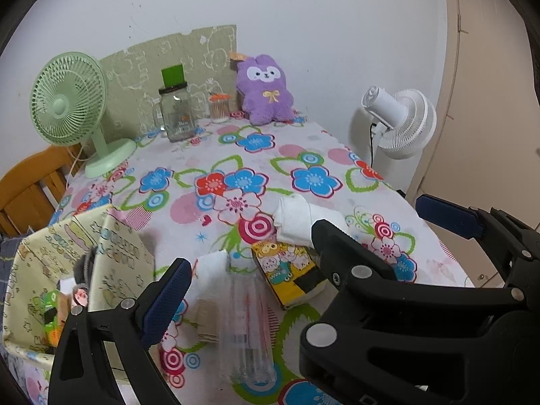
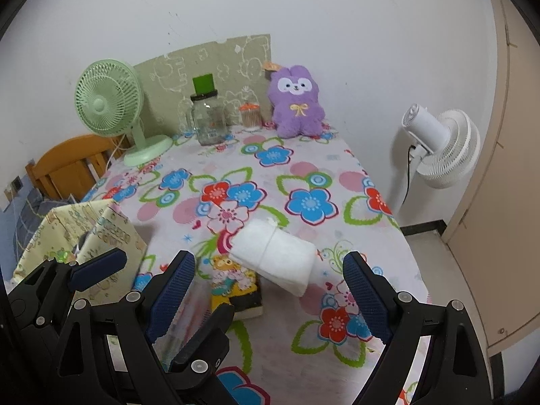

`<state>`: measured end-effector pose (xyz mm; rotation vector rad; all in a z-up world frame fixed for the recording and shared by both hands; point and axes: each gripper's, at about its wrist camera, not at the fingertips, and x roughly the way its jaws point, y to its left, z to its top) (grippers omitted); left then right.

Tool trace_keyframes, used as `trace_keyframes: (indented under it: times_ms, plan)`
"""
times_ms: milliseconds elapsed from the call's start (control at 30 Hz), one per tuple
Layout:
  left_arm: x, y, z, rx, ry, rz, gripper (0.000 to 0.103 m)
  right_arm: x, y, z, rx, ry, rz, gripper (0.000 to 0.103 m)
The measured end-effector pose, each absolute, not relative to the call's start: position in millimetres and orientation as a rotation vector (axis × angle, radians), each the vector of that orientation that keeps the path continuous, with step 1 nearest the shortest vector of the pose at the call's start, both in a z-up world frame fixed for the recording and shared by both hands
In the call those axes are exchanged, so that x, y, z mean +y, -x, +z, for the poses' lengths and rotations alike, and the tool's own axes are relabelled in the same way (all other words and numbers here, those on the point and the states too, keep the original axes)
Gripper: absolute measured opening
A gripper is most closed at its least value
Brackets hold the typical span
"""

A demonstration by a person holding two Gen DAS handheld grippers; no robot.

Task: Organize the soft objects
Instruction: 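Move both tools back toward the white towel and clear tube packet on the table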

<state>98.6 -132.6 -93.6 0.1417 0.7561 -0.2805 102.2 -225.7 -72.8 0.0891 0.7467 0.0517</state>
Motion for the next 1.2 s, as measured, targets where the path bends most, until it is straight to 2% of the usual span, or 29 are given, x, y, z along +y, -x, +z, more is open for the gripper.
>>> trace_keyframes:
  times_ms: [233,667,933,1133,1200]
  plan:
    - [-135,-106,-111,0.81,-0.15,-0.28,0.097,-230,-109,-93,0.791,-0.1,0.058,0.091]
    - [-132,-115,-145,0.901,-0.148,-0.263,0.081,-228,-118,-125,0.867,-0.095,0.059,0.091]
    - [-126,-117,-157,0.927,-0.144,-0.234,0.08,-223,-122,-136,0.896,-0.093,0.068,0.091]
    - [-121,-121,-165,0.956,-0.139,-0.218,0.065,-220,-125,-144,0.919,-0.087,0.071,0.091]
    - [-121,-121,-164,0.95,-0.143,-0.21,0.046,-219,-126,-144,0.92,-0.085,0.073,0.091]
